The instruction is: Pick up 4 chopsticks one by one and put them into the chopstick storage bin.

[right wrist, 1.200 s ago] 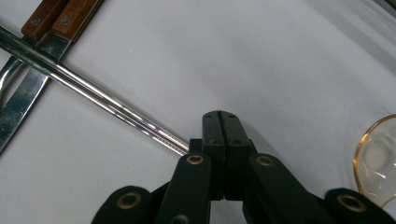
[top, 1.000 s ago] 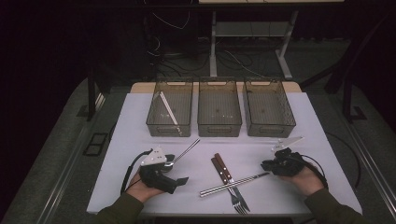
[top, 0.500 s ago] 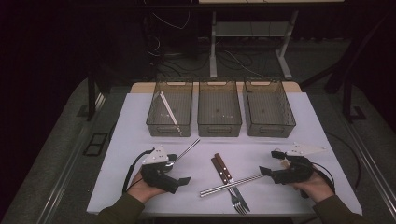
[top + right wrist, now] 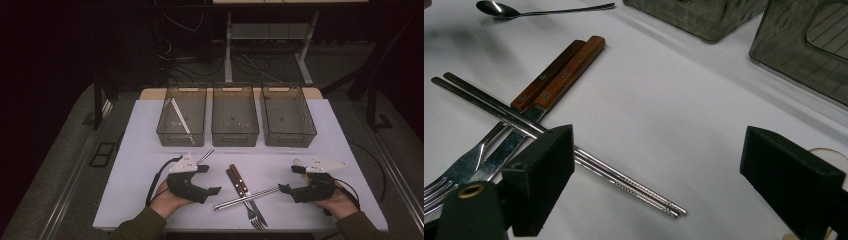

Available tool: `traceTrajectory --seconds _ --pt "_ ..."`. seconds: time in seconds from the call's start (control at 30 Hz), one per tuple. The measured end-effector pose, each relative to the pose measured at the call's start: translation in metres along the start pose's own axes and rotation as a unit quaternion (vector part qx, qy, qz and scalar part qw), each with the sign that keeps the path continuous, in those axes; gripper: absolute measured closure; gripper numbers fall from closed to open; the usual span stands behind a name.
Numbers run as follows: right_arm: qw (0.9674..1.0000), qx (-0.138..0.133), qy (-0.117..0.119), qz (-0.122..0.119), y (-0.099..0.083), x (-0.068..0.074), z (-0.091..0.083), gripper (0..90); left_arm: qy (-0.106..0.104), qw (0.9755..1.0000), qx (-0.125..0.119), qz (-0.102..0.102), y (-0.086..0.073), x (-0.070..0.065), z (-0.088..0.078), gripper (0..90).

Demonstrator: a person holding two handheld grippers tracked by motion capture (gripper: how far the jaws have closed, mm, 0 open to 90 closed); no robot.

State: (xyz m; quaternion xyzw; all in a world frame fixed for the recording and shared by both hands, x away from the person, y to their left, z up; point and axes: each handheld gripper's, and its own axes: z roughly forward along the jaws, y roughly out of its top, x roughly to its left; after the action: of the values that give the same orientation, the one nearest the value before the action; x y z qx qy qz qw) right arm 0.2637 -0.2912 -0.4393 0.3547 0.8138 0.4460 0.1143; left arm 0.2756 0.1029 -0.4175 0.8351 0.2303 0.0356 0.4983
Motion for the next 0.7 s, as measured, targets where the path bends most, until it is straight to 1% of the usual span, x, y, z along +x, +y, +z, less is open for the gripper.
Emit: traceTrajectory --seconds 0.23,0.4,0.5,0.6,0.63,0.7 --pt "1.0 -0.003 0.0 -0.004 0.001 0.0 0.0 14.0 -0.034 0.9992 0.015 0.014 0.012 -0.005 0.022 29.5" --pt "1.0 -0.005 -0.003 -0.003 0.0 0.0 0.0 14.0 -0.054 0.9981 0.025 0.016 0.015 -0.008 0.037 40.7" --pt "1.0 -0.005 -0.003 -0.007 0.0 0.0 -0.001 14.0 -0.061 0.9972 0.037 0.023 0.011 -0.009 0.039 48.2" --pt "0.9999 -0.004 -0.005 -0.009 0.0 0.001 0.0 14.0 -0.066 0.9966 0.045 0.019 0.005 -0.009 0.039 56.0" --pt "0.9999 -0.004 -0.004 -0.01 0.001 0.0 0.0 14.0 -0.069 0.9961 0.051 0.02 0.005 -0.008 0.04 57.7" --pt "0.9999 -0.003 -0.003 -0.012 0.001 0.001 0.001 14.0 -0.075 0.9954 0.056 0.021 0.004 -0.009 0.04 62.0"
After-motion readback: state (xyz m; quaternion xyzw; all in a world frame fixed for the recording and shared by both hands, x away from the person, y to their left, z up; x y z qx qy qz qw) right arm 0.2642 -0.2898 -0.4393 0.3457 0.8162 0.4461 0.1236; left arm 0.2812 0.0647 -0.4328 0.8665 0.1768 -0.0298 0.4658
